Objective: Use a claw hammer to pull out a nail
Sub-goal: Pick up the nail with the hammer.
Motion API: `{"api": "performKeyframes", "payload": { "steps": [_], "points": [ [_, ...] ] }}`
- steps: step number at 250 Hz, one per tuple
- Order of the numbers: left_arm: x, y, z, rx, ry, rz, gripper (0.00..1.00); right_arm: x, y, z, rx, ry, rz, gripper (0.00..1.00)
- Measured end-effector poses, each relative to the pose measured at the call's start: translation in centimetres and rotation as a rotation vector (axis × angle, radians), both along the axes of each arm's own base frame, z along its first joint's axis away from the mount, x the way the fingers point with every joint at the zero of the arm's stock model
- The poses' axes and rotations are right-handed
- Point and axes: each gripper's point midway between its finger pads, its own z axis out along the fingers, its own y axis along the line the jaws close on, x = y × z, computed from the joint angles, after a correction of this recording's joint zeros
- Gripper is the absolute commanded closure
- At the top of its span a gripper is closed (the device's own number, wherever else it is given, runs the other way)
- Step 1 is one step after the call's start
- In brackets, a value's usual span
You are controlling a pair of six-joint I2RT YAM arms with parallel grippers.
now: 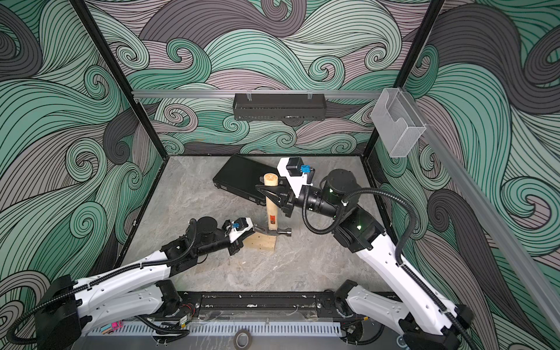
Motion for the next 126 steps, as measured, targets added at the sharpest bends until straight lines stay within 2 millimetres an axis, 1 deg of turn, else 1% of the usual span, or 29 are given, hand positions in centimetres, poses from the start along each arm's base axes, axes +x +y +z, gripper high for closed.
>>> {"api": "performKeyframes", "payload": {
  "steps": [49, 78, 107, 126],
  "points": [
    [1.2, 0.4, 1.1, -0.019, -0.014, 0.072, 1.0, 0.4, 0.4, -1.7, -0.051, 0.032, 0.001, 1.0],
    [2.1, 1.0, 1.3, -0.025, -0.007, 0.144, 0.99, 0.5, 0.4, -2.9, -0.088, 0.055, -0.004, 1.0],
    [3.4, 2.4, 1.4, -0.024, 0.027, 0.274, 1.0, 0.8, 0.4, -3.9, -0.119, 0.069, -0.024, 1.0],
    [4.4, 3.6, 2.1, -0.022, 0.055, 0.375, 1.0, 1.2, 0.2, -4.8, -0.142, 0.075, -0.045, 1.0]
  ]
}}
